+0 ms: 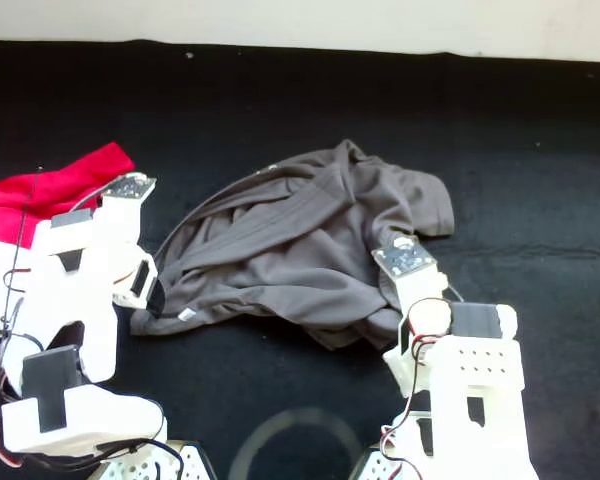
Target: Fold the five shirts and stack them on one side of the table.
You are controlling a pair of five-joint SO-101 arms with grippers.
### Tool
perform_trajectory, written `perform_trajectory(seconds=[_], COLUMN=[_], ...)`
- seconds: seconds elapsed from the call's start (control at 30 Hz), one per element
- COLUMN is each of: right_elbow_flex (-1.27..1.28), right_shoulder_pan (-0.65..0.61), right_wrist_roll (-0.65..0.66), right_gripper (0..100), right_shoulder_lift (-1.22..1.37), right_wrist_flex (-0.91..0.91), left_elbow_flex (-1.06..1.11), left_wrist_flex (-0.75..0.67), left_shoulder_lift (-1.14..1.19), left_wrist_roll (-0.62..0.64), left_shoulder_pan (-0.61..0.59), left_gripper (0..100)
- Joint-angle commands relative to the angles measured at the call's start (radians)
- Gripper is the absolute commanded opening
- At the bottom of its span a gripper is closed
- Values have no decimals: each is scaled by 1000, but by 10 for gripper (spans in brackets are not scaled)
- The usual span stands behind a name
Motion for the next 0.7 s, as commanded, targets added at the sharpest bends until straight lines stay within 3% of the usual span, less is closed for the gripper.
perform_trajectory(seconds=[0.0,0.13,0.43,0.5,0.6,0.67], right_elbow_flex=[-44,-44,-45,-45,-44,-33], right_shoulder_pan=[12,12,12,12,10,10], right_wrist_roll=[-20,-31,-31,-29,-29,-29], right_gripper=[142,142,142,142,142,142], right_shoulder_lift=[-15,-15,-21,-19,-16,-15], right_wrist_flex=[5,4,5,1,-7,-24], left_elbow_flex=[2,22,71,59,25,-5], left_wrist_flex=[-6,-5,-11,-11,-12,-8], left_shoulder_lift=[-4,-4,-4,-5,-13,-13], left_wrist_roll=[-8,61,68,68,69,69], left_shoulder_pan=[36,91,131,134,136,136], left_gripper=[186,186,180,139,0,19])
